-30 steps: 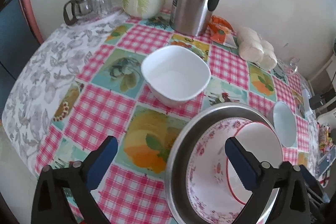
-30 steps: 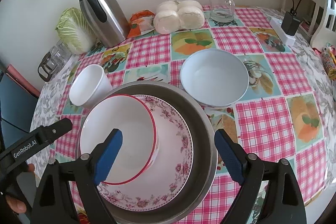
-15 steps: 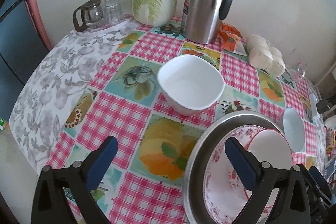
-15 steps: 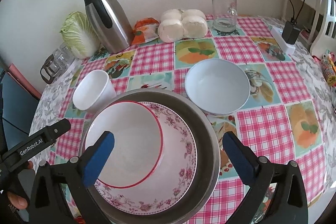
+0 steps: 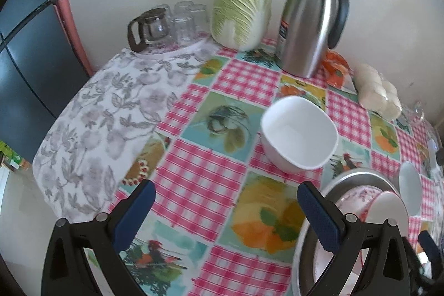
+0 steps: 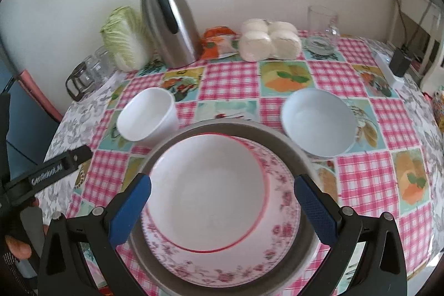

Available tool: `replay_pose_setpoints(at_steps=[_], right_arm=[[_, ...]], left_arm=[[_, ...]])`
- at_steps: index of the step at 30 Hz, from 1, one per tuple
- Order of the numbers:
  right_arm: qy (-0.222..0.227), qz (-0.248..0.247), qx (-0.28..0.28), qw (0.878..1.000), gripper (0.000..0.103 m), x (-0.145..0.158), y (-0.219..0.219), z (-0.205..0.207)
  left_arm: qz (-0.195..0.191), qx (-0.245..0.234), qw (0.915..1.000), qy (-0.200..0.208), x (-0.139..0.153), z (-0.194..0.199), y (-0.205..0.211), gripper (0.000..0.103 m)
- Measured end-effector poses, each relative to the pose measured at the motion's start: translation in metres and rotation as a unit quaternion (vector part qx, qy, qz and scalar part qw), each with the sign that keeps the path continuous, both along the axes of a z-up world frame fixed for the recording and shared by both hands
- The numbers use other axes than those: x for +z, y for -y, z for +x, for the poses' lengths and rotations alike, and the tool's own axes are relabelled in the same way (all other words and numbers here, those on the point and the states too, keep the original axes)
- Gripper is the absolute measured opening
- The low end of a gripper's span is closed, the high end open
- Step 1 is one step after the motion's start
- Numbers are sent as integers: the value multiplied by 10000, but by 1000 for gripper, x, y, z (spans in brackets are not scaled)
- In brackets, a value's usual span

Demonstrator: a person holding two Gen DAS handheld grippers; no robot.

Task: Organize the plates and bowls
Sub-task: 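Move the right gripper to the rim of the white square bowl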

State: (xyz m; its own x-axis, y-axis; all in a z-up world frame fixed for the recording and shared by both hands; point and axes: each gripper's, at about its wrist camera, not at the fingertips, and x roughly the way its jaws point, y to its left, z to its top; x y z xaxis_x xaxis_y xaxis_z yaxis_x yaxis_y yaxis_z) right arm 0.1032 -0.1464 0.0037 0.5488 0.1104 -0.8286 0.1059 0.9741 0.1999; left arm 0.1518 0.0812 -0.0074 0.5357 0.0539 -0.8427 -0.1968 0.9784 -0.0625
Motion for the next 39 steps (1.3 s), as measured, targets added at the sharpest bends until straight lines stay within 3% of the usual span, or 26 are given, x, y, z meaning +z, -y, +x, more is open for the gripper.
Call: replay_pose_setpoints(at_steps=[9,24,33,39], right_arm=[[-131,19,297,9995,103,-6,-31,7],[-312,245,240,9989,103,12,-55,56],[-467,464,-182,9977,102,17,-46,100],[-567,561,-295,9964,102,8,-43,124]], left_arm=[[-223,192,9994,160,4,12,-26,103],[-479,397,9980,82,-13,42,-57,103],[-1220,409,9916,96,-32,62,-66,103],[-1440,456,9883,229,-47,77,-63,103]])
